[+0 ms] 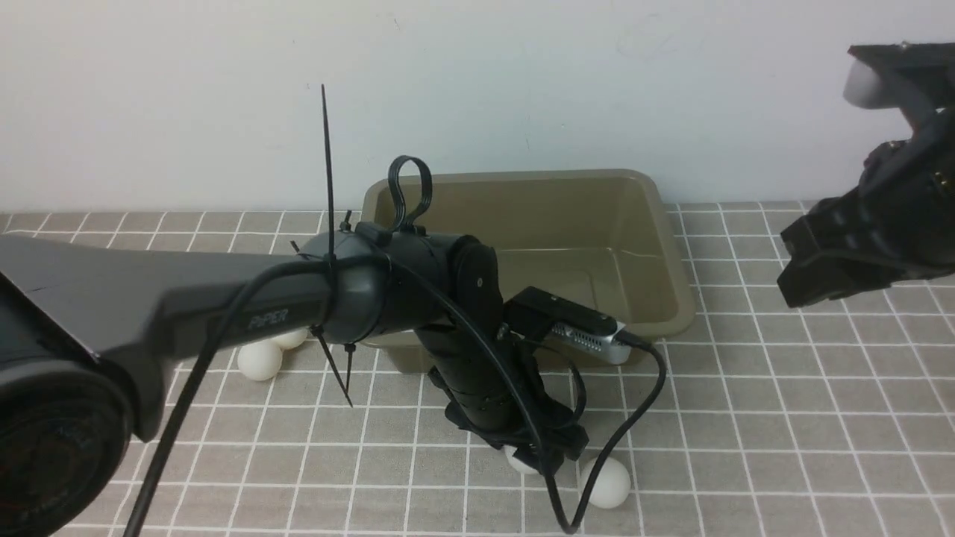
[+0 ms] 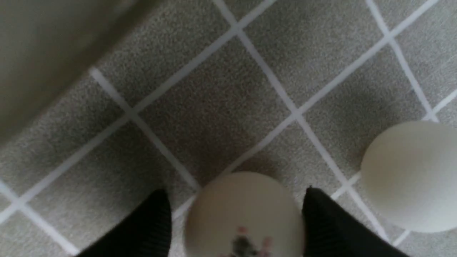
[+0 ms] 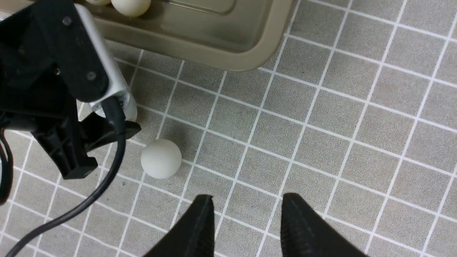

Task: Put the table tennis balls into the box on the grey coffee tablecloth.
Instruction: 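Reach for and grasp a ping pong ball on the table beside the basket, then drop the ball into the bin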

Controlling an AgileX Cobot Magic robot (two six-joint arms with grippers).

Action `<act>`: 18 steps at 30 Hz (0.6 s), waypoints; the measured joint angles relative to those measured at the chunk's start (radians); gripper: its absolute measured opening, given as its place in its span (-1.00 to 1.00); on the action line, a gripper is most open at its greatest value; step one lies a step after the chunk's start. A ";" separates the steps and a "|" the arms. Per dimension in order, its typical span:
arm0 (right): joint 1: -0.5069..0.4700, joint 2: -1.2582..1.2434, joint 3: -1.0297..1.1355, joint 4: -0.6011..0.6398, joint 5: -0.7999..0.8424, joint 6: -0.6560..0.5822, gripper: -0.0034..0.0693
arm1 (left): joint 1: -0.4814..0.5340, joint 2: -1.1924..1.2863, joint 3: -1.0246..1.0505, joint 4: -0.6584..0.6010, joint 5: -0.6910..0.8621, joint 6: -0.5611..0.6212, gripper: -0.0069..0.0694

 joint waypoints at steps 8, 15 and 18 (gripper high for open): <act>0.064 0.000 0.133 0.062 -0.039 -0.032 -0.21 | 0.036 -0.106 -0.009 0.029 0.163 0.000 0.09; 0.229 0.120 0.272 0.069 -0.248 -0.045 0.16 | 0.197 -0.391 -0.034 0.030 0.183 0.000 0.09; 0.295 0.203 0.274 0.069 -0.340 -0.045 0.36 | 0.269 -0.392 -0.074 0.031 0.170 0.000 0.09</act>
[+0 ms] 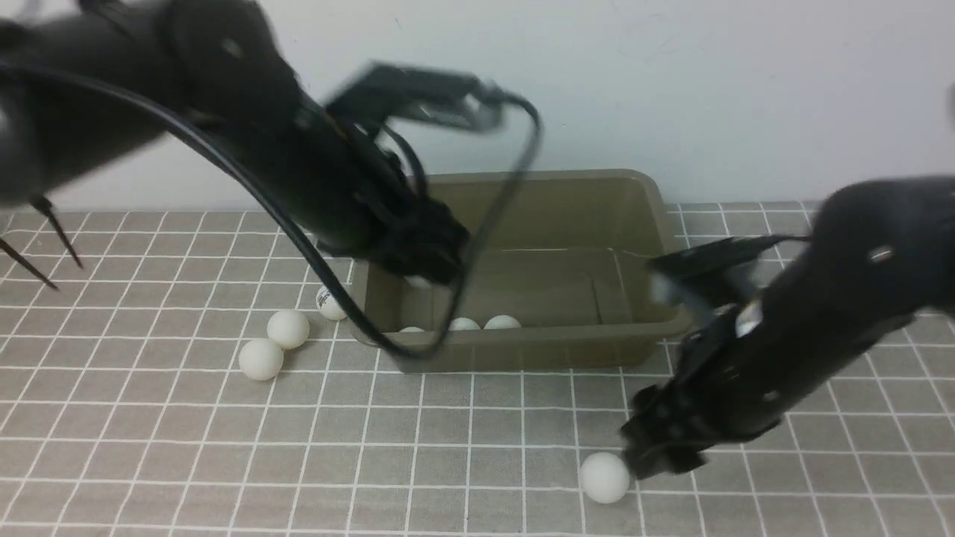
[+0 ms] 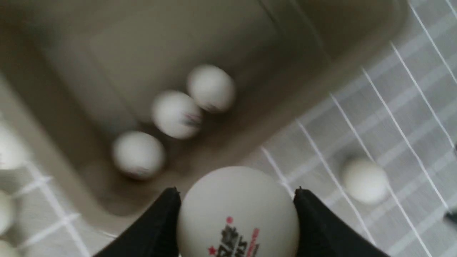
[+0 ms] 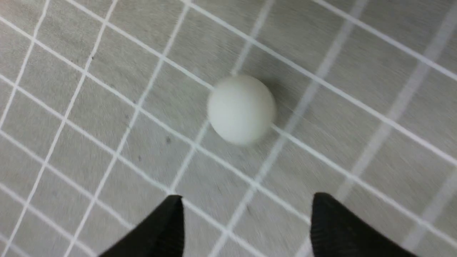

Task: Put the table tennis balls into the box on the grey coffee tablecloth.
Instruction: 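Drop the ball into the bin, then reach for and grasp a ping pong ball on the table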

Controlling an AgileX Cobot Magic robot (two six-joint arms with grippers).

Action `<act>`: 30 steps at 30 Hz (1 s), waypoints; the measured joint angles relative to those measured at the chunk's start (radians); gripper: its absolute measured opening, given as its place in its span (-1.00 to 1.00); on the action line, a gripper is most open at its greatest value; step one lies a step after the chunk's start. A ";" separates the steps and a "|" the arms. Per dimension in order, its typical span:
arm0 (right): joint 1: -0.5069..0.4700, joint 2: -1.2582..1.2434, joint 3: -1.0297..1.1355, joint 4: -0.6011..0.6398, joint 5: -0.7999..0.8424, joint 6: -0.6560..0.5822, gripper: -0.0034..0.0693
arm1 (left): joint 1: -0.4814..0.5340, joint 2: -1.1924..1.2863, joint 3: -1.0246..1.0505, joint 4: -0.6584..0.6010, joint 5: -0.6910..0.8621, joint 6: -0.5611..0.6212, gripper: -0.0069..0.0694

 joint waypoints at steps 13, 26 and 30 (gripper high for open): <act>0.075 0.206 0.000 -0.068 -0.230 0.072 0.54 | 0.017 0.383 -0.223 0.006 -0.006 0.007 0.15; 0.075 0.151 -0.031 -0.072 -0.122 0.074 0.08 | 0.032 0.323 -0.458 0.175 0.242 -0.125 0.25; 0.065 -0.014 -0.157 -0.103 -0.105 0.086 0.08 | 0.085 0.216 -0.448 0.315 0.316 -0.165 -0.70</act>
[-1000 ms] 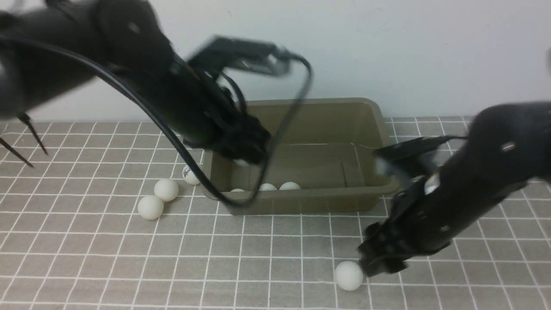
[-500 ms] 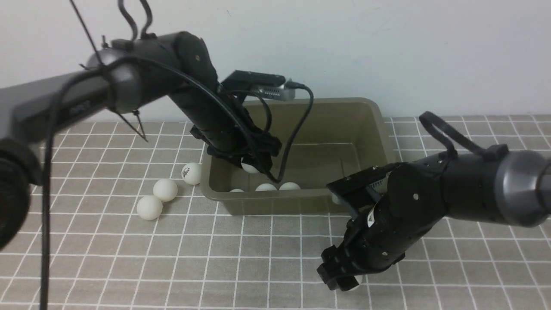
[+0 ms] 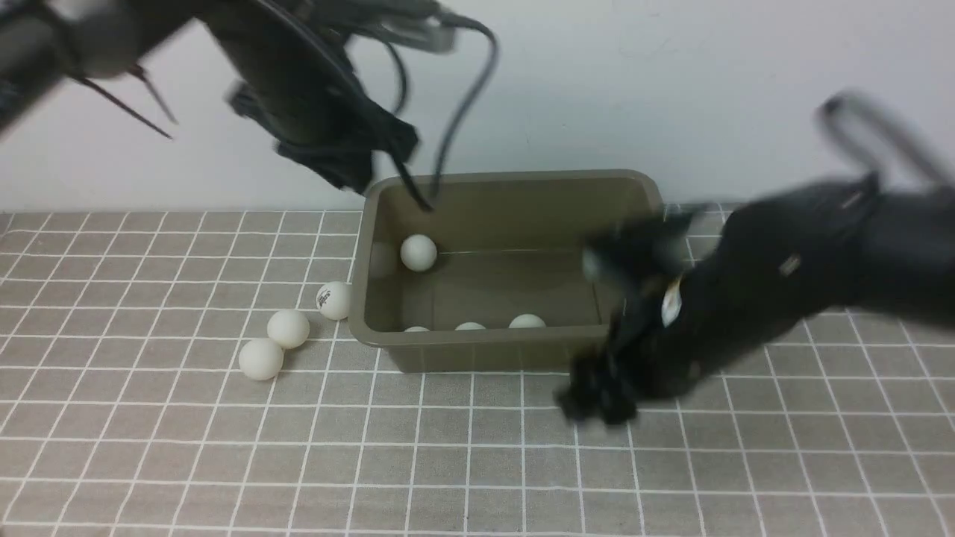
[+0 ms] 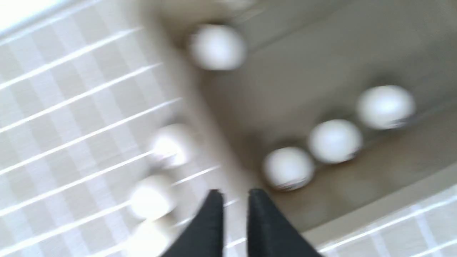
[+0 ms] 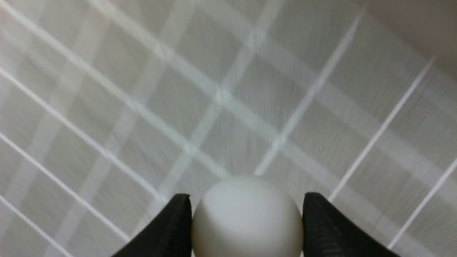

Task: Put the table tennis balls into the box on the grey coffee tablecloth.
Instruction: 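Reach for and grasp a ping pong ball on the table, then release the ping pong ball into the bin and lift the gripper away, then reach for and grasp a ping pong ball on the table beside the basket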

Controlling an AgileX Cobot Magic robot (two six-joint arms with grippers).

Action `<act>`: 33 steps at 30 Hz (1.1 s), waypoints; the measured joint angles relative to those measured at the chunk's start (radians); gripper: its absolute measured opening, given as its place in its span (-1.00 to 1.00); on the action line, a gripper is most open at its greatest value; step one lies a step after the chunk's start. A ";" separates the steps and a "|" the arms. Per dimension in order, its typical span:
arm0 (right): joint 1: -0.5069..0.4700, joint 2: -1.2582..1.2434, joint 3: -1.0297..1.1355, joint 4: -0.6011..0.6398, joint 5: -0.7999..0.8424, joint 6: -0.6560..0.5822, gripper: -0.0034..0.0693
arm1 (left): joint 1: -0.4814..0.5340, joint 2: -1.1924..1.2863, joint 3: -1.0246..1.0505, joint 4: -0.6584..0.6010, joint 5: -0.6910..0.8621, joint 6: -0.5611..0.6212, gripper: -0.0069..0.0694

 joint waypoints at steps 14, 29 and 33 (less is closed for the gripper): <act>-0.163 0.306 -0.485 -0.014 0.128 -0.035 0.15 | 0.179 -0.170 0.591 -0.078 -0.163 0.027 -0.82; -0.202 0.189 -0.583 -0.077 0.432 -0.040 0.57 | 0.178 0.004 0.625 -0.063 -0.437 0.105 0.65; -0.202 0.061 -0.585 -0.078 0.444 -0.042 0.19 | 0.178 0.052 0.625 -0.056 -0.471 0.105 0.72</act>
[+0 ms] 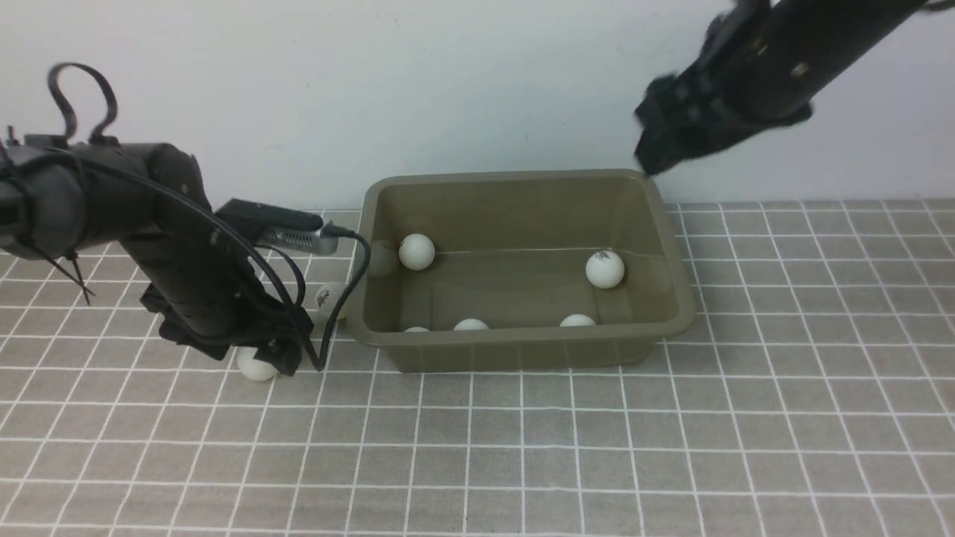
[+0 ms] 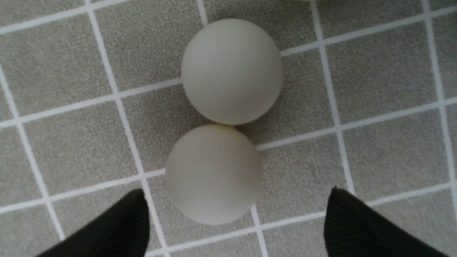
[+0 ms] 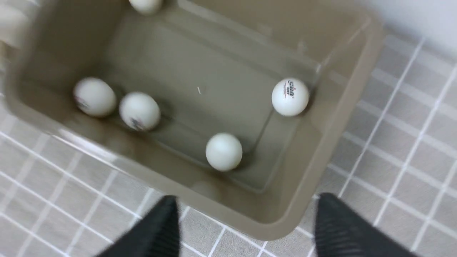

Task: Put the table tennis balls into the box on the grey coffee tablecloth.
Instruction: 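Reach for and grasp a ping pong ball on the table beside the basket, then drop the ball into the bin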

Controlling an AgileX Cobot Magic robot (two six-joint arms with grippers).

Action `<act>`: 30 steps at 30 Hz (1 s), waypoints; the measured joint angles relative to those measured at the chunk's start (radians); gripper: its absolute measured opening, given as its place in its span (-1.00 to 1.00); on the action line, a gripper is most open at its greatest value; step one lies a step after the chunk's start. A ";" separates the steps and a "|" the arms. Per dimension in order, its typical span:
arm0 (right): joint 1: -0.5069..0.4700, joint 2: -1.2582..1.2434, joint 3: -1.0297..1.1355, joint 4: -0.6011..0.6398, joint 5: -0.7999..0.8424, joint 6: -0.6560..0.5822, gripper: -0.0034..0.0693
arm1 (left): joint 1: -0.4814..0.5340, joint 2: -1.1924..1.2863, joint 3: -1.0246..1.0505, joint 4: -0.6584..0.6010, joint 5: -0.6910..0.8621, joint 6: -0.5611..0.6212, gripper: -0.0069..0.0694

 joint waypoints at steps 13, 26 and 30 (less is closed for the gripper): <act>0.000 -0.247 0.008 -0.012 0.020 0.001 -0.31 | 0.000 -0.030 -0.073 0.060 0.135 -0.046 0.09; 0.000 -0.480 0.408 -0.055 -0.057 0.078 -0.31 | -0.234 -0.163 -0.194 -0.110 -0.039 -0.007 0.09; 0.000 -0.596 0.494 -0.098 -0.080 0.118 -0.31 | -0.277 -0.059 -0.211 -0.112 -0.048 -0.003 0.26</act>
